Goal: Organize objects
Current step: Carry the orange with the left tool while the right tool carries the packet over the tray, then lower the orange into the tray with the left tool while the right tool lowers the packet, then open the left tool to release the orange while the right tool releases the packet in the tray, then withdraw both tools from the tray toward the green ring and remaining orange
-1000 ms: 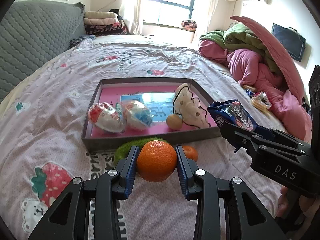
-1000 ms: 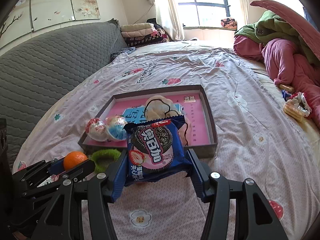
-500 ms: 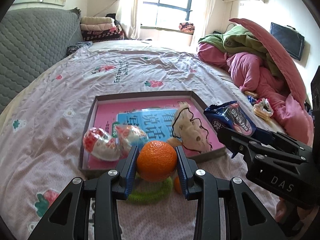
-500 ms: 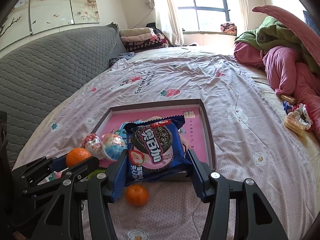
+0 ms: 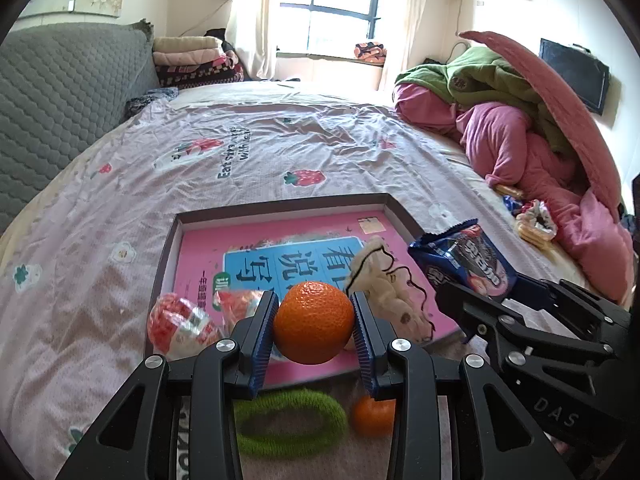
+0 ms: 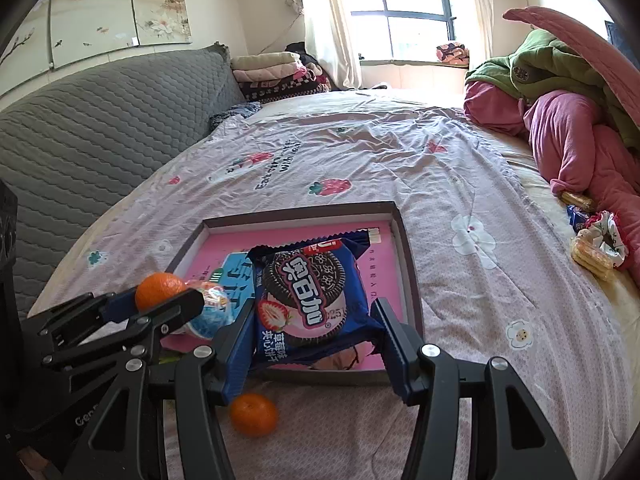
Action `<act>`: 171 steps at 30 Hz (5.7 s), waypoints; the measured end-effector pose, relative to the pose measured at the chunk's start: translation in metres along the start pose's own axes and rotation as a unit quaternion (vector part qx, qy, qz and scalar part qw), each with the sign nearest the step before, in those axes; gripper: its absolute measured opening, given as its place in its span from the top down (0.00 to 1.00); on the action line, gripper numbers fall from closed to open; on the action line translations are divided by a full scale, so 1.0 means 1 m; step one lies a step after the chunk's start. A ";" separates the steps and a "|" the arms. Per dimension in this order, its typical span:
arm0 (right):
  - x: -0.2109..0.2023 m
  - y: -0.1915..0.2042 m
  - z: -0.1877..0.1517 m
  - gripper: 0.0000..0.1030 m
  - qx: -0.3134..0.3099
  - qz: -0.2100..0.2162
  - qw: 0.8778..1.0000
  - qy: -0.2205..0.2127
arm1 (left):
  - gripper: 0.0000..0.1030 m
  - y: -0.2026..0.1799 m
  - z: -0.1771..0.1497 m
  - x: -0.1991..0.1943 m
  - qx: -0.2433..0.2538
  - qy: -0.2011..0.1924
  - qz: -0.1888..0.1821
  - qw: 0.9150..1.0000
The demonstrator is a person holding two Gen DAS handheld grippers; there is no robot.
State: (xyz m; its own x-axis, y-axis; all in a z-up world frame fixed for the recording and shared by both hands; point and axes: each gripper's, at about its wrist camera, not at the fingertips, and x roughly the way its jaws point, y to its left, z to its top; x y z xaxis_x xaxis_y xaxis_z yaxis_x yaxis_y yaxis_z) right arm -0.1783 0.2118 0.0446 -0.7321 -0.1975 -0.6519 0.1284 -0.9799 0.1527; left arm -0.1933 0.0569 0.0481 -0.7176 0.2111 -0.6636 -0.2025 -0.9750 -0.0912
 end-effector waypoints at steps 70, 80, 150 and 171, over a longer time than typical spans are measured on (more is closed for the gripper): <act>0.072 -0.013 -0.022 0.45 -0.024 -0.043 0.995 0.086 | 0.53 -0.015 0.031 0.140 0.024 0.131 0.005 0.991; 0.065 -0.012 -0.023 0.43 -0.019 -0.043 0.995 0.084 | 0.44 -0.012 0.032 0.128 0.018 0.124 0.002 0.992; -0.078 0.025 -0.015 0.31 -0.038 -0.022 0.998 -0.045 | 0.30 0.025 -0.004 -0.066 -0.032 0.013 0.009 0.999; -0.081 0.045 -0.040 0.31 -0.063 -0.005 0.998 -0.031 | 0.30 0.042 -0.052 -0.069 -0.047 0.035 0.020 0.998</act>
State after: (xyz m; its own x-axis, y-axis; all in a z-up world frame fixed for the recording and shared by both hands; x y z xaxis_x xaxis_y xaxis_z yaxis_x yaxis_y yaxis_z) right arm -0.0864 0.1826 0.0742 -0.7738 -0.1894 -0.6045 0.2006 -0.9784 0.0497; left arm -0.1181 -0.0021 0.0517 -0.6745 0.1696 -0.7185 -0.1085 -0.9855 -0.1307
